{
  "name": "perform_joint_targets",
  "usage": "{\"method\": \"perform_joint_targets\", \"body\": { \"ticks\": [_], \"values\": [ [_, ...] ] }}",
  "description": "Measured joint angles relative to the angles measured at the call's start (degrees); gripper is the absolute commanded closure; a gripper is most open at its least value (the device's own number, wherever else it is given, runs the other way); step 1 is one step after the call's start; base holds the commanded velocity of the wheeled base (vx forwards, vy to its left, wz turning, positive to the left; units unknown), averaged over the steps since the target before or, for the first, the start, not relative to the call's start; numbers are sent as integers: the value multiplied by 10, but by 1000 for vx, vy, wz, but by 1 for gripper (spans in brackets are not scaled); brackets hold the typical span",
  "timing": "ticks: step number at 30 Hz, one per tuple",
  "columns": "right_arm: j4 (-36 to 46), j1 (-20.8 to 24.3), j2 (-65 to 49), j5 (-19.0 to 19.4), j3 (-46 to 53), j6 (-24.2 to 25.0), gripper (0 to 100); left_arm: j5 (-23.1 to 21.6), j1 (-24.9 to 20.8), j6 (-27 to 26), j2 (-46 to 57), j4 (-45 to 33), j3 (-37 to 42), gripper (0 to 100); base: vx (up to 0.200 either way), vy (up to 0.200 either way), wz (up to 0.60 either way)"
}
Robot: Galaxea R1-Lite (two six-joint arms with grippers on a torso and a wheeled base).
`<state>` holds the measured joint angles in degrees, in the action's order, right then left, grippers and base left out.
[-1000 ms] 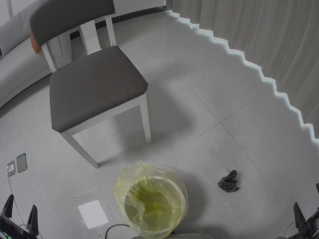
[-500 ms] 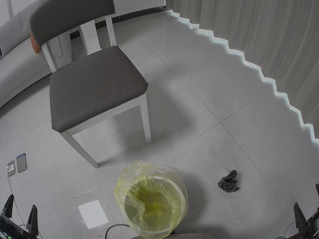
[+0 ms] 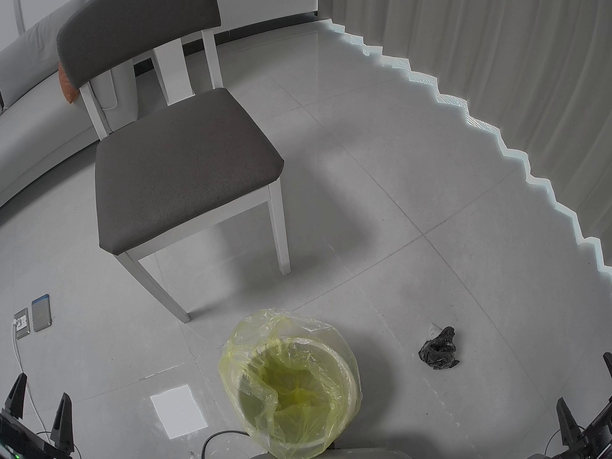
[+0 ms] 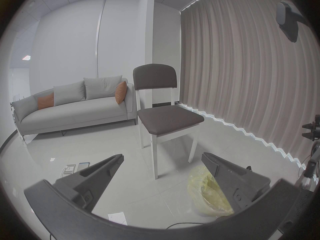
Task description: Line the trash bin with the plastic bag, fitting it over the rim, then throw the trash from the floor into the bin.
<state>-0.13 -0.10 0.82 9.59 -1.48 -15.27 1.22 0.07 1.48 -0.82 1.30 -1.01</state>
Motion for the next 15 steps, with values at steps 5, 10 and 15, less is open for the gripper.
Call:
{"method": "perform_joint_targets", "body": {
  "ticks": [5, 10, 15],
  "values": [
    [0, 0, 0, 3, 0, -4, 0, 0, 0, 0, 0, 0, 0, 0, 0, 0, 0],
    [0, 0, 0, 1, 0, 3, 0, 0, 0, 0, 0, 0, 0, 0, 0, 0, 0],
    [2, 0, 0, 0, 0, 4, 0, 0, 0, 0, 0, 0, 0, 0, 0, 0, 0]
  ]
}}
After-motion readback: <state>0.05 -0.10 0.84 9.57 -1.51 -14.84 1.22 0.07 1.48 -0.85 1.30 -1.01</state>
